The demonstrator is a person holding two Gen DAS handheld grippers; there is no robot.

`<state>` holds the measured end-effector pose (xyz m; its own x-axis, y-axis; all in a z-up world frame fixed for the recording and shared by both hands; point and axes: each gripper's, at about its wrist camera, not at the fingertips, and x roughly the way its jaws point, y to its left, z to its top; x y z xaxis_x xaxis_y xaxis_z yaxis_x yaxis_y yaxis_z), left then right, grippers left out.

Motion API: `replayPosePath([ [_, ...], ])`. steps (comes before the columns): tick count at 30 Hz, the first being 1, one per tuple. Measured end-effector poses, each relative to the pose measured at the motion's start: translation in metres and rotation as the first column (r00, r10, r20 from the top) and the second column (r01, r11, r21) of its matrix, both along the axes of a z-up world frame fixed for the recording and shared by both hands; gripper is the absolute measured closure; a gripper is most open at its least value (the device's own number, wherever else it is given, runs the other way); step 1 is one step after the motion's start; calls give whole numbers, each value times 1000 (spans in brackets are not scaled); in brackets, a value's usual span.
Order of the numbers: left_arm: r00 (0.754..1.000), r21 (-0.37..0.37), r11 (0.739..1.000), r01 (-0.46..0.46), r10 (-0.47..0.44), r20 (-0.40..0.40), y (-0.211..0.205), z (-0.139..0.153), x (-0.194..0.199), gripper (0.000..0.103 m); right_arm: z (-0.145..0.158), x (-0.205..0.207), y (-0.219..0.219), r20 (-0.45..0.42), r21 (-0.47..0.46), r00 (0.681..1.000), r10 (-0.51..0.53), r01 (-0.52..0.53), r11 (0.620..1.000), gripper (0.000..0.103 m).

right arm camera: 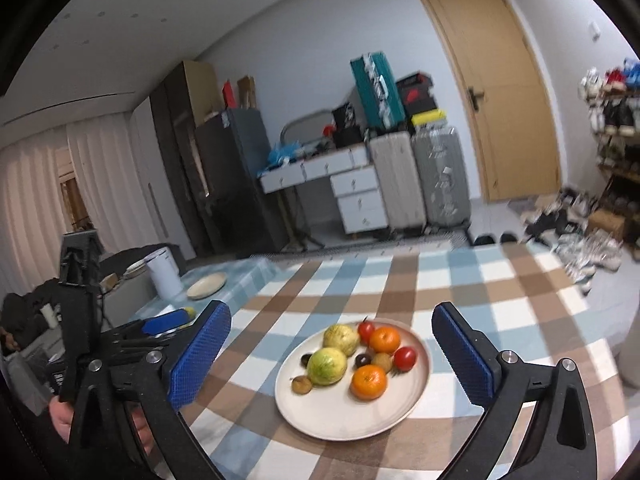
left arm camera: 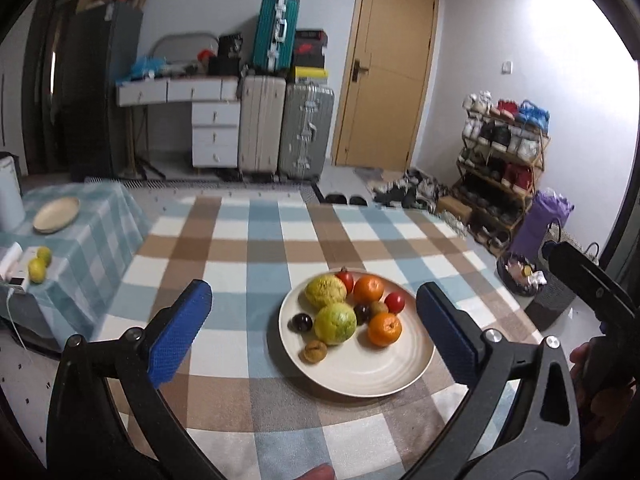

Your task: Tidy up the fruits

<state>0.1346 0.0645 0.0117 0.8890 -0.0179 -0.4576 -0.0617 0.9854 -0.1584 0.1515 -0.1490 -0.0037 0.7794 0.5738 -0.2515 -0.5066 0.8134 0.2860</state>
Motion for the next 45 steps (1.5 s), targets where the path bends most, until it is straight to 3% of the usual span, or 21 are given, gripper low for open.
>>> replayPosePath([
  [7,996,22,1000,8,-10,93,-9,33,-44,1,27,-36,-10,119,6,991,-65,65,998,0],
  [12,989,25,1000,-7,3,149,-9,47,-78,1,40,-67,-8,195,-75,976,-97,113,991,0],
  [19,949,60,993,-101,78,304,-1,55,-137,1,39,-102,-20,253,-55,959,-125,144,988,0],
  [21,946,65,992,-107,81,315,2,54,-149,1,35,-108,-23,275,-42,950,-146,164,986,0],
  [30,945,86,989,-118,85,316,4,23,-164,1,14,-120,-32,323,-52,931,-168,195,979,0],
  [38,958,115,982,-148,114,262,11,-26,-127,1,-20,-109,-31,310,-105,939,-151,191,976,0],
  [45,970,120,981,-153,126,206,18,-62,-95,1,-54,-83,-24,250,-132,956,-155,192,973,0],
])
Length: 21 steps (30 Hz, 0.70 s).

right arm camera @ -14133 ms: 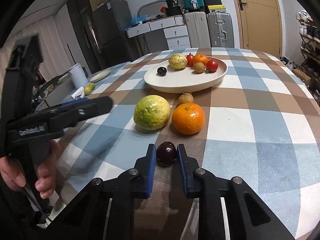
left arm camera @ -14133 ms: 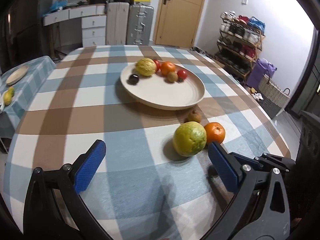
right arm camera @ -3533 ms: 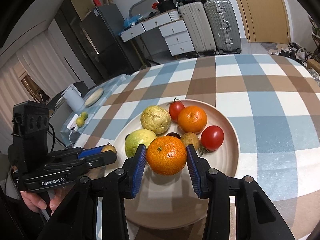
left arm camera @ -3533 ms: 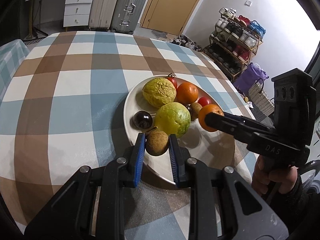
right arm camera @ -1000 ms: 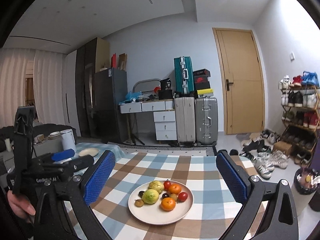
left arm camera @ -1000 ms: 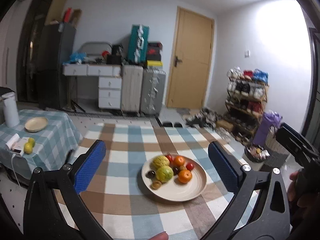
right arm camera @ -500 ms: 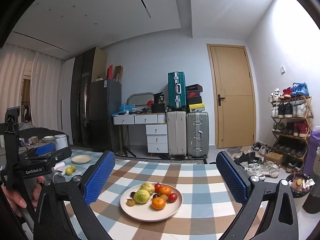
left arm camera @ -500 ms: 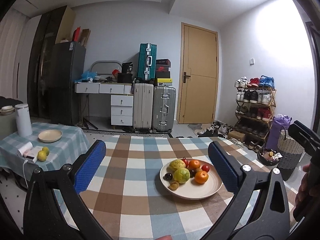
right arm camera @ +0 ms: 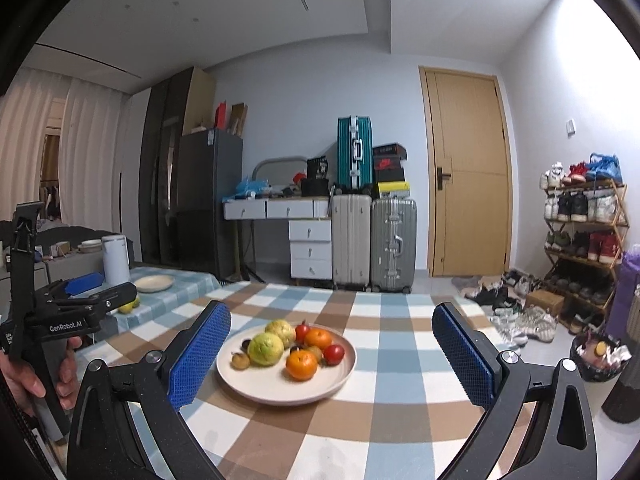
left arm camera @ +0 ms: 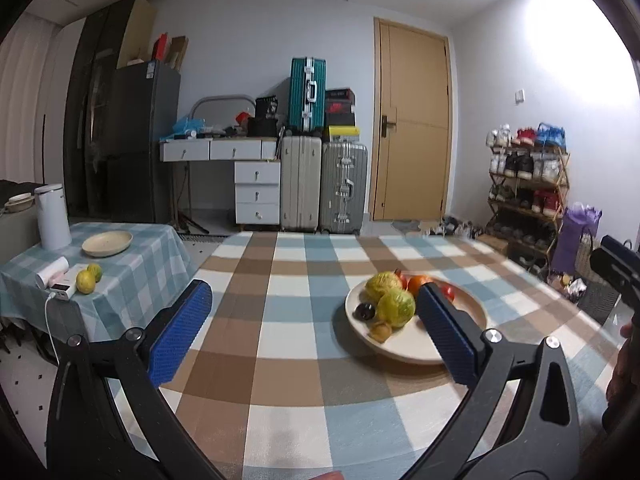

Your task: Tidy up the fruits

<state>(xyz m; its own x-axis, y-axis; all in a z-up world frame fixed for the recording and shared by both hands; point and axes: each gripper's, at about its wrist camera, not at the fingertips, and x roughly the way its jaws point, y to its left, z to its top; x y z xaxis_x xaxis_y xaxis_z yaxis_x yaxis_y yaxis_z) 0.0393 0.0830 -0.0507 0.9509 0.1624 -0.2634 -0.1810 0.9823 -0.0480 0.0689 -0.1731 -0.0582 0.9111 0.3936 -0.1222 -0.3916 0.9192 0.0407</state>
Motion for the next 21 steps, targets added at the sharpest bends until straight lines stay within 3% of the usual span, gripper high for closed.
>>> replayPosePath([
  [6,999,1,1000,6,-6,-52,3,-24,23,1,-17,13,1,-38,-2,999,-6,6,1000,0],
  [13,996,24,999,23,-21,-86,0,-32,37,1,-25,25,4,-86,-20,996,-9,7,1000,0],
  [17,998,32,999,24,-22,-62,-2,-30,34,1,-32,39,9,-177,-55,984,-18,8,998,0],
  [21,998,30,999,32,-30,-59,-2,-31,33,1,-32,42,10,-180,-56,984,-7,-3,998,0],
])
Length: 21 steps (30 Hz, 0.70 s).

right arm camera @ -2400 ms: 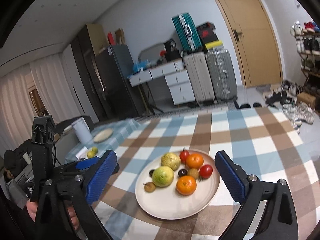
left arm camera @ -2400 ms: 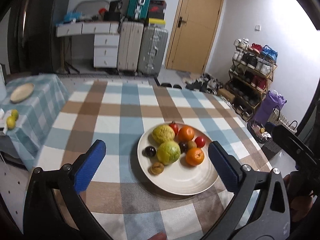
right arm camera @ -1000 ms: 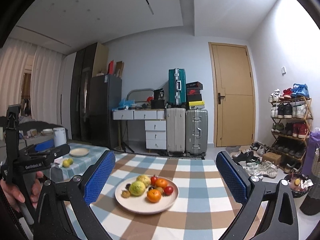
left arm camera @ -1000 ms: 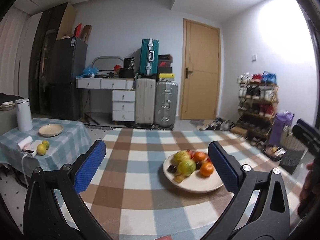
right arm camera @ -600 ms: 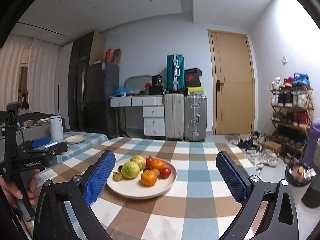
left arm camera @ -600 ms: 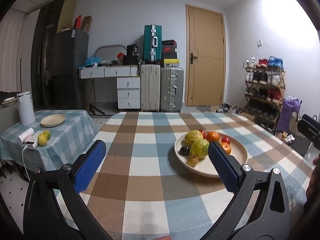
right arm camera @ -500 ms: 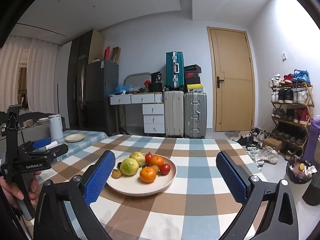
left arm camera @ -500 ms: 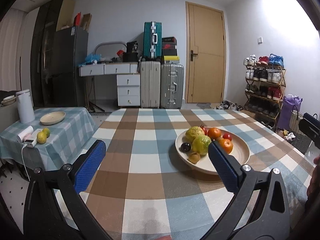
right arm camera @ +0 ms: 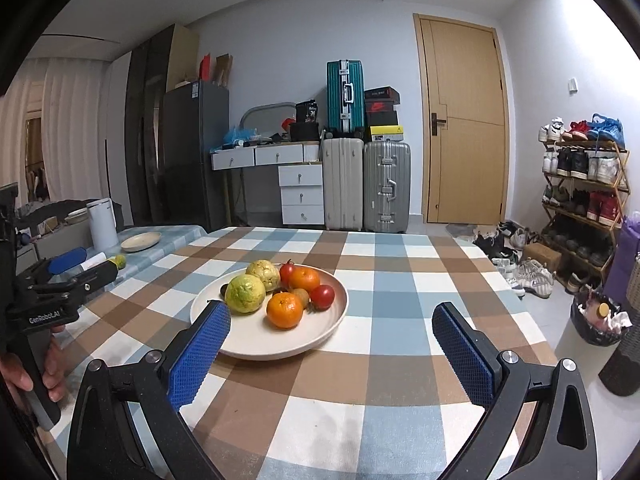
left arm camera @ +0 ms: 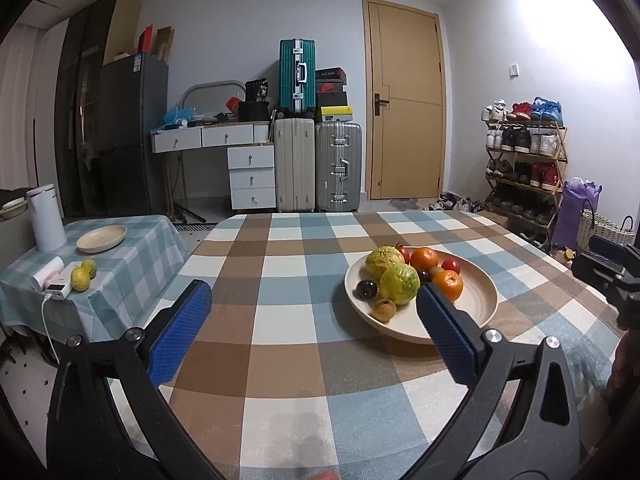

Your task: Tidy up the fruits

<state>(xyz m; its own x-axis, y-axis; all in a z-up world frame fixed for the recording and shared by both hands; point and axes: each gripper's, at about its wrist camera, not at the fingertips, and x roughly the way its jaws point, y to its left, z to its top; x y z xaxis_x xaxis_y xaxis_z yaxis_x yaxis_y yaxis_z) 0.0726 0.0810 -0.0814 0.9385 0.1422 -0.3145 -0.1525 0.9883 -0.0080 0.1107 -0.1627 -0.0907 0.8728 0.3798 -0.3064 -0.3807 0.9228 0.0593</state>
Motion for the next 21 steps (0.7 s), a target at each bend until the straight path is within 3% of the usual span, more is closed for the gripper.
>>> replayPosePath([
  [21,1000,-2,1000,0,0,0,1,-1,2,1,-6,2,0,-5,18,1000,26,-26,1000,0],
])
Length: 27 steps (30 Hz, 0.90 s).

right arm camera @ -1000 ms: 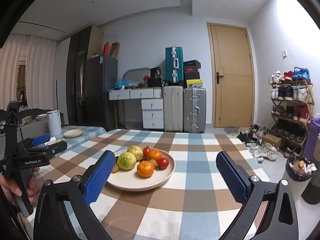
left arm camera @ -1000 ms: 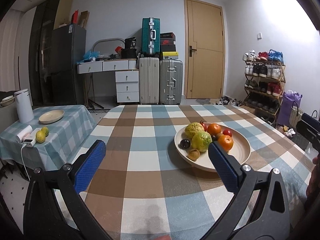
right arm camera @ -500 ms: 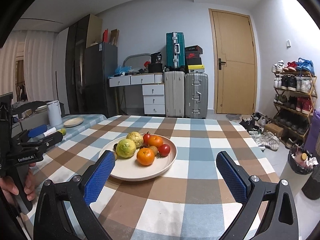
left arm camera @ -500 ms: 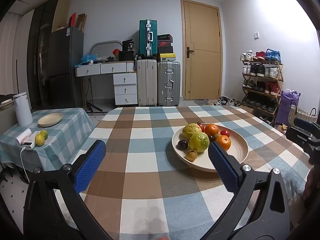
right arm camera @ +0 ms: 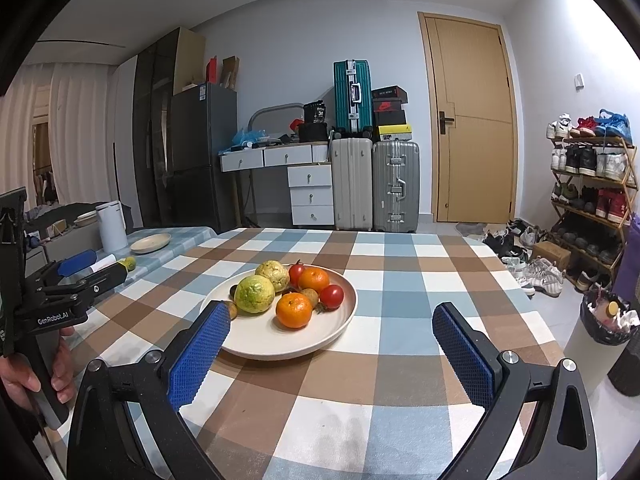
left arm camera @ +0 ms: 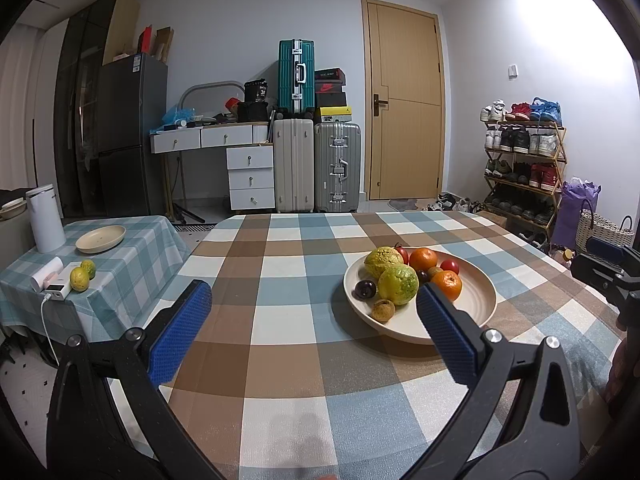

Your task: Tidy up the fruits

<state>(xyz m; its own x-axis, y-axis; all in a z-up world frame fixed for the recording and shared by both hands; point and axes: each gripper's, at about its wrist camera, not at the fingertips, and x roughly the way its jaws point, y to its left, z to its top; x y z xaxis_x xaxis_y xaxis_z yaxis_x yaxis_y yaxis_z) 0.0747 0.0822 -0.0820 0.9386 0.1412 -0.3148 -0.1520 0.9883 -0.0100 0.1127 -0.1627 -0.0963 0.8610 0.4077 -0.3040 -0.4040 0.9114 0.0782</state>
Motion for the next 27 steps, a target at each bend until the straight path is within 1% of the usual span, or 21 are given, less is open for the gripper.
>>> replayPosePath([
  [27,1000,1,1000,0,0,0,0,-1,0,1,0,-2,1,9,-5,1000,7,-7,1000,0],
])
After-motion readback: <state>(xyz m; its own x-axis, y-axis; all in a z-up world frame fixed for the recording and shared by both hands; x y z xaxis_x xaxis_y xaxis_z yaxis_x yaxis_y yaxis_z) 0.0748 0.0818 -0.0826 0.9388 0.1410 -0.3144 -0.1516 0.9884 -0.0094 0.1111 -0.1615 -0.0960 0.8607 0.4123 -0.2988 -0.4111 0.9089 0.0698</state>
